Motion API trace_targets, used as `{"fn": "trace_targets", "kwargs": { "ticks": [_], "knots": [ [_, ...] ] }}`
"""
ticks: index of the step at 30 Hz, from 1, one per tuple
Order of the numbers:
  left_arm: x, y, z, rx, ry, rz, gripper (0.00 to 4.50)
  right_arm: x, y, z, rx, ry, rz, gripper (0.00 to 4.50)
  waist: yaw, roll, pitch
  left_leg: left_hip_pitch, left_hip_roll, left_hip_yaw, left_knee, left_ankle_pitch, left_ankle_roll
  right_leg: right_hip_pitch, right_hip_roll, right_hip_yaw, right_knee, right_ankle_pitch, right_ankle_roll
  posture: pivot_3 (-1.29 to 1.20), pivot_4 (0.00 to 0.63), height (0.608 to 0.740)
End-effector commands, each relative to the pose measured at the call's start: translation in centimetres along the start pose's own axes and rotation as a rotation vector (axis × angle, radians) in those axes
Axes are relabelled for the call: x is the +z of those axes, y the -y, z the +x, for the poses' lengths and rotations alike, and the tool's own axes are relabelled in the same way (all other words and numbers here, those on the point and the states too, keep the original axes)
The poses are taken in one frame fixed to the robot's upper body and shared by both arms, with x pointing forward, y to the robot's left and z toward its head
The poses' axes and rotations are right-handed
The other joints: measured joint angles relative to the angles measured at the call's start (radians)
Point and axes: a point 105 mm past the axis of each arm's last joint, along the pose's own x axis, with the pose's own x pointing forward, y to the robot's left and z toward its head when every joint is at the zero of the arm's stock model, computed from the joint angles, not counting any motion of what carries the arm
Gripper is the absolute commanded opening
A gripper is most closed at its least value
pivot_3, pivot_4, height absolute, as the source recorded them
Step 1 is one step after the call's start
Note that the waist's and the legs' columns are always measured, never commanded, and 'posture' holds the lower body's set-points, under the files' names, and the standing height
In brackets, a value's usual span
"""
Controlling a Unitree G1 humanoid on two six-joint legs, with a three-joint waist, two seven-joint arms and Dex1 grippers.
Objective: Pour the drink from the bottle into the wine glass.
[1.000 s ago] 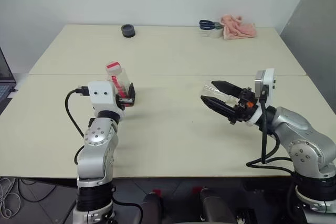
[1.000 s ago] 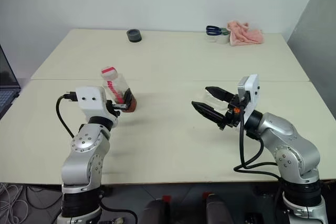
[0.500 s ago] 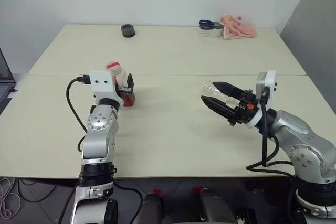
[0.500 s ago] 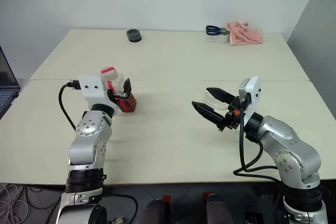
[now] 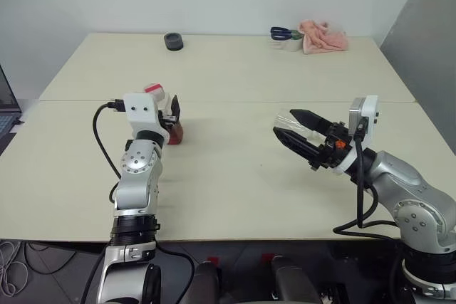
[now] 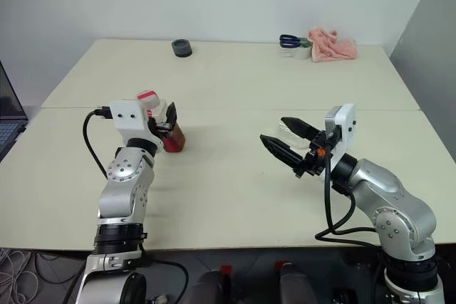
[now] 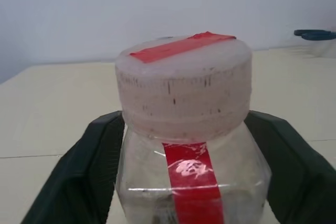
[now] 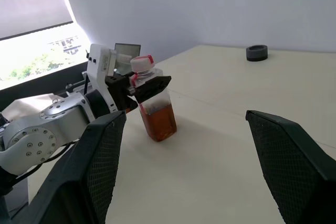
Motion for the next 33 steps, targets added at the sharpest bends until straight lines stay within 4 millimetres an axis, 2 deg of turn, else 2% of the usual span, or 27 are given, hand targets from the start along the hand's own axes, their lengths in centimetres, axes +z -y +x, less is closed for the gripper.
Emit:
{"fn": "trace_targets", "kwargs": {
  "ticks": [1, 2, 12, 19, 33],
  "knots": [
    [1.3, 0.0, 0.0, -0.005, 0.057, -0.006, 2.3, 0.9, -0.5, -0.3, 0.008, 0.027, -0.03, 3.9, 0.0, 0.0, 0.0, 0.0, 0.0, 0.0, 0.0, 0.0, 0.0, 0.0, 0.0, 0.0, 0.0, 0.0, 0.0, 0.0, 0.15, 0.74],
    [1.2, 0.0, -0.1, -0.003, 0.055, -0.008, 2.16, 0.9, -0.5, -0.3, 0.008, 0.027, -0.03, 3.9, 0.0, 0.0, 0.0, 0.0, 0.0, 0.0, 0.0, 0.0, 0.0, 0.0, 0.0, 0.0, 0.0, 0.0, 0.0, 0.0, 0.15, 0.74],
    [1.0, -0.4, -0.6, 0.018, 0.045, -0.026, 2.16, 0.7, -0.6, -0.2, 0.01, 0.026, -0.029, 3.9, 0.0, 0.0, 0.0, 0.0, 0.0, 0.0, 0.0, 0.0, 0.0, 0.0, 0.0, 0.0, 0.0, 0.0, 0.0, 0.0, 0.15, 0.74],
    [0.5, -0.9, -0.5, 0.04, 0.012, -0.003, 4.45, 0.8, -0.5, -0.2, 0.008, 0.027, -0.03, 3.9, 0.0, 0.0, 0.0, 0.0, 0.0, 0.0, 0.0, 0.0, 0.0, 0.0, 0.0, 0.0, 0.0, 0.0, 0.0, 0.0, 0.15, 0.74],
    [0.2, -0.5, -0.4, 0.011, -0.001, -0.008, 4.48, 0.7, -0.5, -0.2, -0.004, 0.03, -0.025, 3.9, 0.0, 0.0, 0.0, 0.0, 0.0, 0.0, 0.0, 0.0, 0.0, 0.0, 0.0, 0.0, 0.0, 0.0, 0.0, 0.0, 0.15, 0.74]
  ]
}}
